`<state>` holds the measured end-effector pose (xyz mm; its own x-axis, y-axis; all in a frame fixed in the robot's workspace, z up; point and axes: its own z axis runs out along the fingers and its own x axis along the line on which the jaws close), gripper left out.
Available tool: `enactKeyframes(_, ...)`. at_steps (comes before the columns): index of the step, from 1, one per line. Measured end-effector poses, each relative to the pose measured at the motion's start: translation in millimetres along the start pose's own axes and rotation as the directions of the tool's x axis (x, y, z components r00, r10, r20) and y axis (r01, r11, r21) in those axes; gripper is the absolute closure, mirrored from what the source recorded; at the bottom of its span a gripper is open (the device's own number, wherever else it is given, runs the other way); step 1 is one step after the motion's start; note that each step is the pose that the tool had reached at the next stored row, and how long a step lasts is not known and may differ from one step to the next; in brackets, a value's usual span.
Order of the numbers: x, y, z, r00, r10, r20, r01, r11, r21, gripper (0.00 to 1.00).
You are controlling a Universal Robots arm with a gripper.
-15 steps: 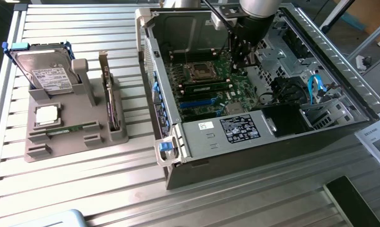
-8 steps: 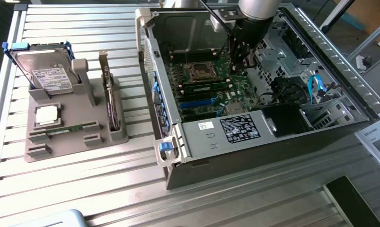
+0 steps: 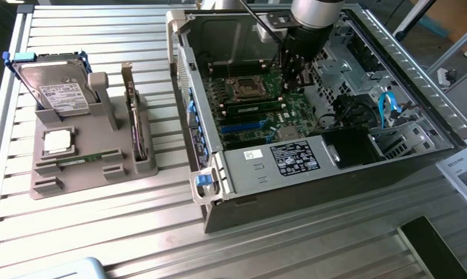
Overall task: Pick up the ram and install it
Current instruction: 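Press down the ram until it locks into place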
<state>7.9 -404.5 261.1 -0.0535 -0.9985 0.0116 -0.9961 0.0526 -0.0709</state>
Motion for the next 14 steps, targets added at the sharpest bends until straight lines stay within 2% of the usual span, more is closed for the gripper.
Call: enactKeyframes(14, -0.1, 1.0, 12.1, 0.9998, 0.021, -0.0015, -0.021, 0.9998, 0.0, 0.89)
